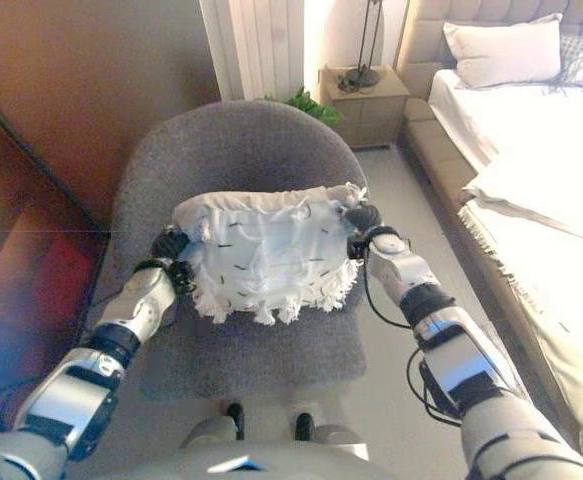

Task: Pick up the cushion and take it to the sofa

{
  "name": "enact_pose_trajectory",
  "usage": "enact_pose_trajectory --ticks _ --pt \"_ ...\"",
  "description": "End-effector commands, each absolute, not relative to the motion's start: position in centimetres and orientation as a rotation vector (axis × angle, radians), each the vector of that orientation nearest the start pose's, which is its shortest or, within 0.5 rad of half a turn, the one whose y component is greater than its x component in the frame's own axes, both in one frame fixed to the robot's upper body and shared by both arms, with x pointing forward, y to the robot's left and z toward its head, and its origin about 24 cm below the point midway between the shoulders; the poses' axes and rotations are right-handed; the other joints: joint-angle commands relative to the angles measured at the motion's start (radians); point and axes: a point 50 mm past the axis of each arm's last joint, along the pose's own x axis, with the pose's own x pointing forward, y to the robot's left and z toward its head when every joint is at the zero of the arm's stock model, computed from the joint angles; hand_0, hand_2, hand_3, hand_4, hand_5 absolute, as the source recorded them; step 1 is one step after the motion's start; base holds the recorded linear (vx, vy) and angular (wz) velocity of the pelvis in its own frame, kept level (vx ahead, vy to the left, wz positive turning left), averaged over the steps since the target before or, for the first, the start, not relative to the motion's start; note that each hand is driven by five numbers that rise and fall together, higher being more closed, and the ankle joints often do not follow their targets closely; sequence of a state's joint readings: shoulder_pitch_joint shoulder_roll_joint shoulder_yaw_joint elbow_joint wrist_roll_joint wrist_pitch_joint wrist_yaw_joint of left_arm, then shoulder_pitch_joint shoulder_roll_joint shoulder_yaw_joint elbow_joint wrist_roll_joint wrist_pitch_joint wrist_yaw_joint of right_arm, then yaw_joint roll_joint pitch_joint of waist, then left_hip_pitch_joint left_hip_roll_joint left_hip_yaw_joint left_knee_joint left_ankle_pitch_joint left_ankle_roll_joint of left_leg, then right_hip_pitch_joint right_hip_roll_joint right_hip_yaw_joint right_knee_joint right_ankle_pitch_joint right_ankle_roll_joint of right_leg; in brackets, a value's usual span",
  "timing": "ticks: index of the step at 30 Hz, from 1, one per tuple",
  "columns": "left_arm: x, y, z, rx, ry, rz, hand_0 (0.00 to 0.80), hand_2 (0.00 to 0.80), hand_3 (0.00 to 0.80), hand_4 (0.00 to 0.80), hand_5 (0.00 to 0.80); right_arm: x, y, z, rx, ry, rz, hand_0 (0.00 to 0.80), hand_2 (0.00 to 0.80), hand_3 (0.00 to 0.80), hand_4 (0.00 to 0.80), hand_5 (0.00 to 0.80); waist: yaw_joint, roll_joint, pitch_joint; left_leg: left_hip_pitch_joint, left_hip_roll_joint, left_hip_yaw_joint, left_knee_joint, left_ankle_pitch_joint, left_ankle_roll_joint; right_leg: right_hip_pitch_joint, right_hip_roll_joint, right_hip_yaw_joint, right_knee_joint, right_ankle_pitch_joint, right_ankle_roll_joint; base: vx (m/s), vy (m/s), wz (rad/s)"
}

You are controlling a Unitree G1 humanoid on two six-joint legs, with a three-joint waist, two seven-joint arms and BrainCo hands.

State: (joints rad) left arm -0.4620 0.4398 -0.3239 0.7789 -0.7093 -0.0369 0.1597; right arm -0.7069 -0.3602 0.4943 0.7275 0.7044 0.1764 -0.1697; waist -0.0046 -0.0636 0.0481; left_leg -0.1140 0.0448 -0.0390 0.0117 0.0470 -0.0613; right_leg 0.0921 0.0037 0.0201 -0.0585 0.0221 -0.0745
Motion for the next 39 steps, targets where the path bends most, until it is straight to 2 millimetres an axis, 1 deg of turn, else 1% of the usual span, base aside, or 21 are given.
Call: enact_pose_trajectory --ticks 1,3,4,7,9,10,12,14,15,16,18,19,21,23,24,25,27,30,34,38,39 --pt "36.4 20.0 7.2 -0.197 0.072 0.055 0.8 0.8 0.8 0.8 0.8 38.5 -9.3 10.6 -0.056 0.187 0.284 0.8 0.8 0.8 0.8 0.8 0.041 0.025 -0.051 -0.018 -0.028 0.016 -0.028 0.123 -0.009 0.018 -0.071 -0.023 0.085 0.006 0.111 0.245 0.241 -0.25" --pt "36.5 20.2 7.3 -0.208 0.071 0.057 0.8 0.8 0.8 0.8 0.8 38.3 -8.6 10.5 -0.061 0.189 0.307 0.8 0.8 0.8 0.8 0.8 0.044 0.037 -0.054 -0.016 -0.031 0.003 -0.023 0.117 -0.006 0.018 -0.084 -0.021 0.104 -0.009 0.118 0.247 0.27 -0.36" --pt "36.5 20.2 7.3 -0.208 0.071 0.065 0.8 0.8 0.8 0.8 0.8 38.2 -8.2 10.5 -0.054 0.188 0.317 0.8 0.8 0.8 0.8 0.8 0.043 0.039 -0.055 -0.019 -0.039 0.006 0.002 0.098 0.001 0.014 -0.094 -0.022 0.117 -0.016 0.123 0.231 0.27 -0.55" --pt "36.3 20.1 6.9 -0.182 0.071 0.09 0.8 0.8 0.8 0.8 0.8 37.3 -6.5 10.1 -0.034 0.174 0.341 0.8 0.8 0.8 0.8 0.8 0.047 0.043 -0.043 -0.031 -0.07 0.017 0.072 0.046 0.037 -0.022 -0.142 -0.038 0.22 -0.015 0.145 0.187 0.258 -0.29" --pt "36.3 20.1 7.0 -0.146 0.062 0.08 0.8 0.8 0.8 0.8 0.8 36.9 -5.6 10.1 -0.014 0.155 0.329 0.8 0.8 0.8 0.8 0.8 0.056 0.044 -0.032 -0.04 -0.094 0.033 0.11 0.016 0.072 -0.058 -0.188 -0.065 0.349 0.034 0.148 0.157 0.26 0.1" --pt "36.2 20.0 7.0 -0.141 0.059 0.077 0.8 0.8 0.8 0.8 0.8 36.7 -5.5 9.9 0.002 0.152 0.32 0.8 0.8 0.8 0.8 0.8 0.057 0.049 -0.02 -0.028 -0.105 0.036 0.123 0.002 0.087 -0.107 -0.212 -0.078 0.458 0.087 0.142 0.175 0.259 0.01" --pt "36.2 19.9 7.0 -0.152 0.066 0.083 0.8 0.8 0.8 0.8 0.8 36.5 -5.3 9.5 0.004 0.158 0.326 0.8 0.8 0.8 0.8 0.8 0.054 0.054 -0.002 0.008 -0.114 0.036 0.122 -0.007 0.091 -0.179 -0.231 -0.092 0.476 0.126 0.135 0.192 0.169 -0.01" --pt "36.1 19.8 7.0 -0.145 0.071 0.089 0.8 0.8 0.8 0.8 0.8 36.4 -4.9 9.4 -0.017 0.156 0.332 0.8 0.8 0.8 0.8 0.8 0.04 0.059 0.017 0.05 -0.114 0.027 0.102 -0.01 0.084 -0.228 -0.196 -0.078 0.365 0.118 0.131 0.163 0.015 -0.02" --pt "36.2 19.9 7.1 -0.144 0.066 0.091 0.8 0.8 0.8 0.8 0.8 36.4 -4.6 9.8 -0.03 0.145 0.334 0.8 0.8 0.8 0.8 0.8 0.029 0.06 0.033 0.058 -0.118 0.018 0.105 -0.024 0.082 -0.254 -0.167 -0.051 0.328 0.111 0.136 0.051 -0.052 -0.07" --pt "36.4 20.0 7.7 -0.155 0.048 0.1 0.8 0.8 0.8 0.8 0.8 36.5 -4.5 10.6 -0.047 0.119 0.34 0.8 0.8 0.8 0.8 0.8 0.027 0.062 0.053 0.047 -0.117 0.007 0.121 -0.034 0.079 -0.274 -0.154 -0.038 0.324 0.093 0.137 -0.068 -0.076 -0.06" --pt "37.1 20.1 9.3 -0.156 -0.004 0.113 0.8 0.8 0.8 0.8 0.8 37.2 -4.2 12.5 -0.077 0.054 0.346 0.8 0.8 0.8 0.8 0.8 0.039 0.056 0.086 -0.024 -0.12 0.004 0.174 -0.039 0.072 -0.287 -0.151 -0.037 0.319 0.048 0.141 -0.184 -0.087 0.12" --pt "37.5 20.2 10.1 -0.162 -0.031 0.111 0.8 0.8 0.8 0.8 0.8 37.7 -4.0 13.7 -0.093 0.023 0.342 0.8 0.8 0.8 0.8 0.8 0.044 0.052 0.105 -0.067 -0.126 0.002 0.209 -0.04 0.068 -0.3 -0.151 -0.03 0.317 0.046 0.142 -0.275 -0.05 0.25" --pt "38.8 20.4 12.9 -0.167 -0.109 0.105 0.8 0.8 0.8 0.8 0.8 39.1 -4.1 16.9 -0.14 -0.055 0.324 0.8 0.8 0.8 0.8 0.8 0.057 0.054 0.167 -0.18 -0.126 -0.003 0.28 -0.032 0.052 -0.367 -0.153 -0.03 0.353 0.032 0.137 -0.35 -0.034 0.29" --pt "39.5 20.8 14.8 -0.194 -0.149 0.112 0.8 0.8 0.8 0.8 0.8 39.6 -4.3 18.5 -0.175 -0.094 0.318 0.8 0.8 0.8 0.8 0.8 0.063 0.061 0.197 -0.239 -0.123 -0.004 0.299 -0.021 0.048 -0.417 -0.152 -0.034 0.377 0.023 0.135 -0.246 0.005 0.11" --pt "39.8 20.8 15.7 -0.224 -0.165 0.119 0.8 0.8 0.8 0.8 0.8 39.8 -4.2 19.1 -0.194 -0.11 0.313 0.8 0.8 0.8 0.8 0.8 0.065 0.065 0.211 -0.263 -0.122 -0.004 0.301 -0.014 0.047 -0.444 -0.15 -0.037 0.387 0.021 0.134 -0.149 0.03 -0.12" --pt "39.9 20.8 15.9 -0.227 -0.167 0.119 0.8 0.8 0.8 0.8 0.8 39.8 -4.2 19.2 -0.196 -0.114 0.312 0.8 0.8 0.8 0.8 0.8 0.065 0.065 0.212 -0.268 -0.122 -0.004 0.302 -0.013 0.047 -0.45 -0.15 -0.037 0.39 0.021 0.134 -0.11 0.049 -0.2" --pt "40.4 20.9 17.4 -0.266 -0.193 0.119 0.8 0.8 0.8 0.8 0.8 40.1 -4.0 20.1 -0.21 -0.126 0.299 0.8 0.8 0.8 0.8 0.8 0.068 0.069 0.237 -0.306 -0.121 -0.003 0.305 -0.005 0.047 -0.492 -0.146 -0.039 0.403 0.019 0.133 -0.099 0.065 -0.14" --pt "40.7 20.4 18.5 -0.252 -0.207 0.108 0.8 0.8 0.8 0.8 0.8 40.3 -3.8 21.0 -0.23 -0.139 0.27 0.8 0.8 0.8 0.8 0.8 0.074 0.069 0.26 -0.327 -0.117 0.002 0.295 0.004 0.043 -0.515 -0.143 -0.042 0.399 0.023 0.139 -0.03 0.073 -0.03" --pt "41.3 19.9 20.8 -0.268 -0.232 0.103 0.8 0.8 0.8 0.8 0.8 40.9 -4.0 22.6 -0.23 -0.155 0.228 0.8 0.8 0.8 0.8 0.8 0.082 0.059 0.279 -0.339 -0.111 0.011 0.269 0.017 0.04 -0.518 -0.145 -0.05 0.359 0.047 0.149 0.013 0.058 0.08" --pt "41.8 20.2 23.3 -0.248 -0.237 0.145 0.8 0.8 0.8 0.8 0.8 41.5 -4.4 24.1 -0.212 -0.153 0.195 0.8 0.8 0.8 0.8 0.8 0.09 0.038 0.29 -0.356 -0.102 0.026 0.263 0.014 0.041 -0.518 -0.154 -0.065 0.318 0.076 0.158 0.027 0.039 0.06" --pt "41.9 20.5 23.8 -0.237 -0.233 0.16 0.8 0.8 0.8 0.8 0.8 41.6 -4.5 24.4 -0.207 -0.148 0.19 0.8 0.8 0.8 0.8 0.8 0.089 0.029 0.292 -0.362 -0.101 0.037 0.28 0.0 0.043 -0.519 -0.159 -0.068 0.311 0.083 0.16 0.045 0.008 0.05"
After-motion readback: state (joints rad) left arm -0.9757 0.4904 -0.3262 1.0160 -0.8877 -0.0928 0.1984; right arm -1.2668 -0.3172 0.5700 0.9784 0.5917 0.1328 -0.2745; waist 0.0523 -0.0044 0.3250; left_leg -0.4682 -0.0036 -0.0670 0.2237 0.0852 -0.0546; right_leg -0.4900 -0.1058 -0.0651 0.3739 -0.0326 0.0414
